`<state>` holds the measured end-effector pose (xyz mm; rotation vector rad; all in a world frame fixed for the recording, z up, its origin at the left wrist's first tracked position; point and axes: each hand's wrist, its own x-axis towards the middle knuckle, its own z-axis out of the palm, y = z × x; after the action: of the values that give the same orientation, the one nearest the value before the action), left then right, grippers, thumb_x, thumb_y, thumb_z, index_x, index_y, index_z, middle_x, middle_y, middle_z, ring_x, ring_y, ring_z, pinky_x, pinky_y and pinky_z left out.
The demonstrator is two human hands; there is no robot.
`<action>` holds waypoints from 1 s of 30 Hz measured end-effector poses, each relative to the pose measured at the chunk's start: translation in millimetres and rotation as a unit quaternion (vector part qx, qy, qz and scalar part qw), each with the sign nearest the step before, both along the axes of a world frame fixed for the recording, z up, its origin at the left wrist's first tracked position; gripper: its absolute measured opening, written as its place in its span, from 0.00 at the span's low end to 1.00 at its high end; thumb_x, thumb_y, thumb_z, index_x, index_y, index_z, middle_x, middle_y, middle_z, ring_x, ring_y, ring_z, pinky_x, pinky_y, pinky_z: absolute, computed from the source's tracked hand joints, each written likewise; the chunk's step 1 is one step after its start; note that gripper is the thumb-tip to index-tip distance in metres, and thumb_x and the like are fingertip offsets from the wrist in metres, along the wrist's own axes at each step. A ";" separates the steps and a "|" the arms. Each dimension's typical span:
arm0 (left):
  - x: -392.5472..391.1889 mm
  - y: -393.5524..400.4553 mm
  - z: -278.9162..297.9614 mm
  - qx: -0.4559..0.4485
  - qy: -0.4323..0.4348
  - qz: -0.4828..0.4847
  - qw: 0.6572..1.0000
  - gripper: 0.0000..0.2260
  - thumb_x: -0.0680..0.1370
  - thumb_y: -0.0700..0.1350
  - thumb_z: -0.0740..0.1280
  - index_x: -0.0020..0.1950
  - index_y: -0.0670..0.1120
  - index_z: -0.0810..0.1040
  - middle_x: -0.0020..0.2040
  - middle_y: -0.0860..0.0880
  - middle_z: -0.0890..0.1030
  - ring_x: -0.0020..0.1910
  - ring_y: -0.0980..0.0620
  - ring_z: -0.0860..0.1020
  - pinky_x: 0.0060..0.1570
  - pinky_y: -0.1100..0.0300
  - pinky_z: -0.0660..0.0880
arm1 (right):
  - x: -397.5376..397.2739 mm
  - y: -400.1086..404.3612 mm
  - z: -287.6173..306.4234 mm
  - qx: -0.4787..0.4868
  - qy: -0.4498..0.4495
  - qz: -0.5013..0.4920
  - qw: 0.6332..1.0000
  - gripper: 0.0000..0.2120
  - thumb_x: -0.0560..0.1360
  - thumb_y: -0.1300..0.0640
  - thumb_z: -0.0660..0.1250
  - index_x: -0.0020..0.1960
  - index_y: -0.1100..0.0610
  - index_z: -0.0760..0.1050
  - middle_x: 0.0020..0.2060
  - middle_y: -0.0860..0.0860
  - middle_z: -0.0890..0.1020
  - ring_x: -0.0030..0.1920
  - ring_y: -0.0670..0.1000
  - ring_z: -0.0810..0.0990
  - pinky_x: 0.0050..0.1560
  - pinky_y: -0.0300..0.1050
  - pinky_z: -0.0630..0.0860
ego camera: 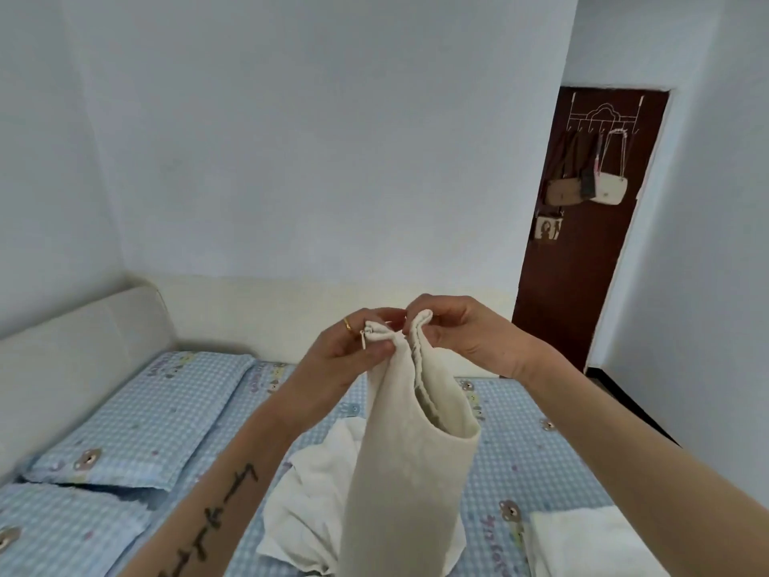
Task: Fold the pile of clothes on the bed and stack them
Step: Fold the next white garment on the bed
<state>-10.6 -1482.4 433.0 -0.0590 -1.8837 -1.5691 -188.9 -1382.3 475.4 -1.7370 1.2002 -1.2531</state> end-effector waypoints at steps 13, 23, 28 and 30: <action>4.1 24.3 -28.0 -0.022 0.008 0.219 0.975 0.04 0.70 0.48 0.73 0.41 0.51 0.79 0.41 0.44 0.77 0.39 0.48 0.74 0.41 0.53 0.70 | 47.7 34.9 23.4 0.132 0.275 -0.147 0.941 0.23 0.67 0.34 0.69 0.57 0.43 0.76 0.51 0.39 0.82 0.52 0.38 0.79 0.57 0.41 0.75; 34.8 15.7 -114.0 0.012 -0.144 0.181 0.973 0.21 0.63 0.57 0.73 0.53 0.63 0.71 0.45 0.58 0.80 0.42 0.60 0.78 0.40 0.67 0.75 | 62.4 33.2 15.2 0.025 0.351 -0.223 0.909 0.03 0.71 0.56 0.73 0.42 0.53 0.79 0.36 0.50 0.82 0.40 0.49 0.79 0.42 0.47 0.75; 59.2 -10.1 -202.5 -0.009 -0.324 0.271 0.906 0.25 0.72 0.52 0.71 0.67 0.50 0.68 0.57 0.56 0.76 0.58 0.52 0.75 0.57 0.59 0.73 | 64.9 9.4 25.7 -0.016 0.329 -0.226 0.917 0.04 0.70 0.54 0.73 0.43 0.51 0.79 0.38 0.47 0.83 0.42 0.46 0.81 0.45 0.40 0.75; 65.2 -13.5 -229.4 0.017 -0.320 0.315 0.893 0.26 0.75 0.50 0.69 0.70 0.46 0.66 0.59 0.55 0.74 0.60 0.52 0.74 0.53 0.68 0.70 | 67.2 -4.6 26.1 -0.023 0.312 -0.225 0.923 0.04 0.69 0.54 0.74 0.42 0.51 0.79 0.39 0.48 0.83 0.43 0.49 0.81 0.47 0.44 0.75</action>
<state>54.6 -1495.9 203.6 1.1013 -2.0325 -1.2217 -121.7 -1386.9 501.4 -2.0449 2.0440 -0.9828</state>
